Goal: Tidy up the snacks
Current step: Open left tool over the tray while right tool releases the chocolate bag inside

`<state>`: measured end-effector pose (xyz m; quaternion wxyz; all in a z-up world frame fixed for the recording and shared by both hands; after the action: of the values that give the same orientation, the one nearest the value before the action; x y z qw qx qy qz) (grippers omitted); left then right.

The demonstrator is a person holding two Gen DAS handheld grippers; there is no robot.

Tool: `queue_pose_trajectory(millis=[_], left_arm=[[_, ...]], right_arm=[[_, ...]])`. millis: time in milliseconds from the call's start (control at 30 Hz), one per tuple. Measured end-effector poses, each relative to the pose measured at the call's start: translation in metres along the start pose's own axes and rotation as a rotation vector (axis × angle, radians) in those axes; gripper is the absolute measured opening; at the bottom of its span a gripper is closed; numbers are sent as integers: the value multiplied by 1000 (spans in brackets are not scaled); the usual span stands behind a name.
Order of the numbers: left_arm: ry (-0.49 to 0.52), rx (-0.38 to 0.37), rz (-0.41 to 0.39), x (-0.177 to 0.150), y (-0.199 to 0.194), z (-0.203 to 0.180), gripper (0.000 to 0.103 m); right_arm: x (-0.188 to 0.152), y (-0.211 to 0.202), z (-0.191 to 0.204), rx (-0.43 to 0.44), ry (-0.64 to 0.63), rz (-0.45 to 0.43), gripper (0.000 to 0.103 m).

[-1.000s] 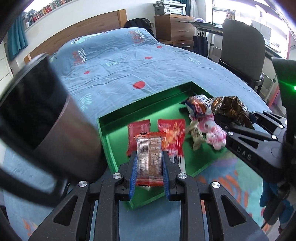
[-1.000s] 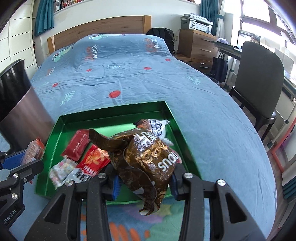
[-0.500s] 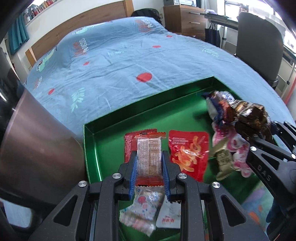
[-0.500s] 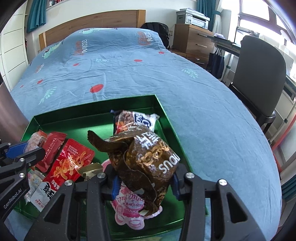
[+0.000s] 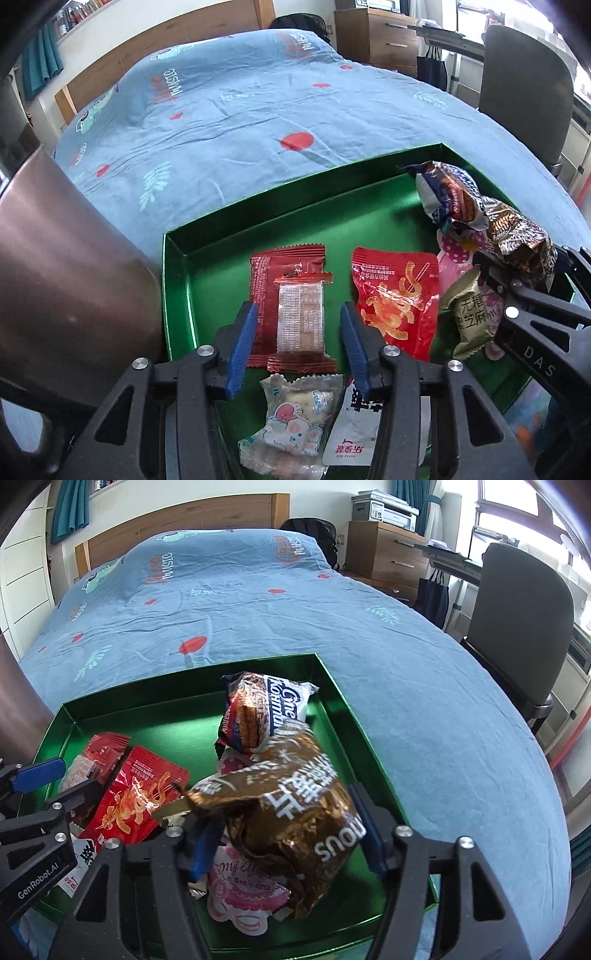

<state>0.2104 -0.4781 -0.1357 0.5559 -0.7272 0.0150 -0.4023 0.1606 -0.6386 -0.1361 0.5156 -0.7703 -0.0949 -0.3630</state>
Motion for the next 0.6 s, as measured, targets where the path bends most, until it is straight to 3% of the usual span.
queue_pose_trajectory(millis=[200, 600], left_arm=[[4, 0, -25, 0, -15, -2, 55], [-2, -48, -50, -17, -56, -15, 56]], right_arm=[[-1, -13, -3, 0, 1, -6, 103], [-4, -53, -8, -3, -17, -40, 103]])
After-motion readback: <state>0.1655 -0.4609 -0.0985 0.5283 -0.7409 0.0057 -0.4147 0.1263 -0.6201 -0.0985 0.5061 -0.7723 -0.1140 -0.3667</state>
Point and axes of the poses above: each gripper's, at about its wrist camera, not at the fingertips, and y roughly the way its jaws point, z to its left, x to its top, the point moved 7 cm from there along y, roughly the way its jaws point, and after that the axes turned 12 degrees about -x, right-handed, at the moved point
